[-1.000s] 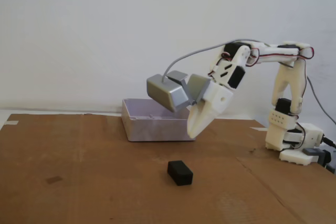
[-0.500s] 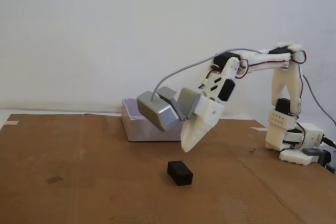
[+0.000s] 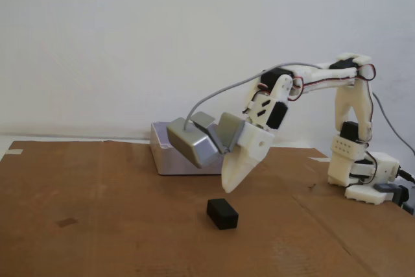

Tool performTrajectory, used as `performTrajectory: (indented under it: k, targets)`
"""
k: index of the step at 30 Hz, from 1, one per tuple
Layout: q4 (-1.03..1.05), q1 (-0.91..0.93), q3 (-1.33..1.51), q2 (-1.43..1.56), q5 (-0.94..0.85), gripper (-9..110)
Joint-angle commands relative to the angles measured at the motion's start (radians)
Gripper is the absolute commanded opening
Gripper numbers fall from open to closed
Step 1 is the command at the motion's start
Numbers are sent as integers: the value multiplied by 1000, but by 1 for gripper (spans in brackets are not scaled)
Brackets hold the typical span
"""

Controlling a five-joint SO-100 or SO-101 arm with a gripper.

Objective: Grasp a block and put it in the box.

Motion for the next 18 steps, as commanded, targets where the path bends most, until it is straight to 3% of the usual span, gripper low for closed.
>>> performTrajectory:
  k: [1, 18]
  targets:
    - [-26, -6, -132, 46, -8, 0]
    - [204, -6, -265, 21, -14, 0]
